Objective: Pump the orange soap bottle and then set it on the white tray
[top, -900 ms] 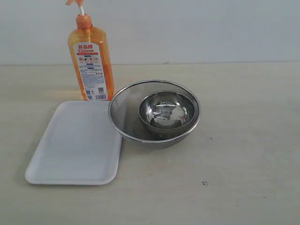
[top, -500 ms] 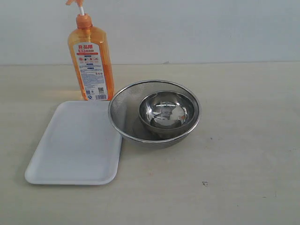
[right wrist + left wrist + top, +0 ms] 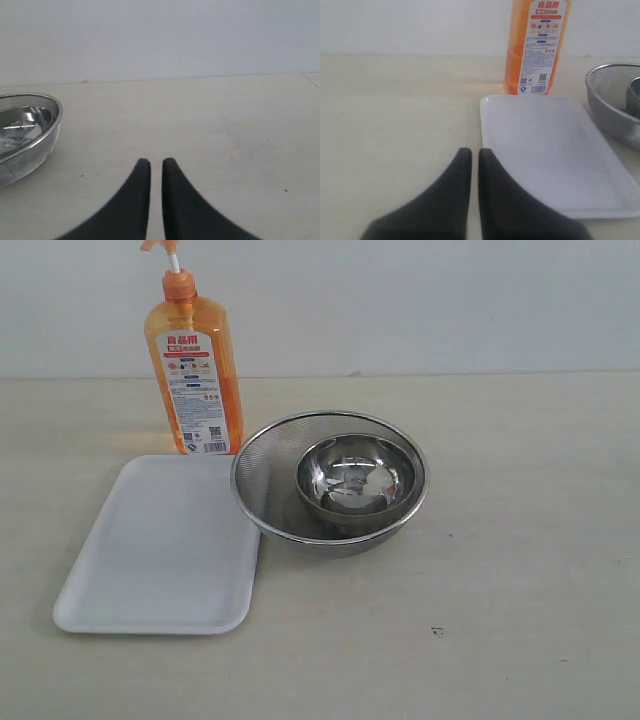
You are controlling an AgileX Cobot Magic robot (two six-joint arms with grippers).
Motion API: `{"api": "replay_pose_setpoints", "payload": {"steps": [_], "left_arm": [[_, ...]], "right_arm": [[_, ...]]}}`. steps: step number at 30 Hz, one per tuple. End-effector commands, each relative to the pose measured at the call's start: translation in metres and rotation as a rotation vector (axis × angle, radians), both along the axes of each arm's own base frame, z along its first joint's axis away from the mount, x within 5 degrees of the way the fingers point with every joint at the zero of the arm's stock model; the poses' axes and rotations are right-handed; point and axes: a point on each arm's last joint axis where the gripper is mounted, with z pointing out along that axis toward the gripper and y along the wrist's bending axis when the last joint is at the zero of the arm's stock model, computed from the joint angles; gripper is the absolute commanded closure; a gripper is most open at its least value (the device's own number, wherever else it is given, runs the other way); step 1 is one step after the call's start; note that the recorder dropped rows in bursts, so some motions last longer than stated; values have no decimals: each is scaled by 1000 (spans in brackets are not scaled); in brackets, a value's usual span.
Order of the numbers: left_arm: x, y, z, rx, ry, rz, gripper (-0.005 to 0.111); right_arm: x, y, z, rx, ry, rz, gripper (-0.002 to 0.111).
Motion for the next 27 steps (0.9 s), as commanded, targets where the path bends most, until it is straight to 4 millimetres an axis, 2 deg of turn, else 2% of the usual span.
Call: {"api": "replay_pose_setpoints", "payload": {"steps": [1, 4, 11, 16, 19, 27], "left_arm": [[0, 0, -1, -5, -1, 5, 102], [0, 0, -1, -5, -1, 5, 102], [0, 0, -1, -5, -1, 5, 102], [0, 0, -1, -5, -1, 5, 102], [0, 0, -1, -5, -1, 5, 102], [0, 0, -1, -5, -1, 5, 102]], "right_arm": [[0, 0, 0, -7, -3, 4, 102], [-1, 0, 4, 2, 4, 5, 102], [-19, 2, 78, 120, -171, 34, 102], [-35, 4, 117, 230, -292, 73, 102], [-41, 4, 129, 231, -332, 78, 102], [-41, 4, 131, 232, -342, 77, 102]]}}
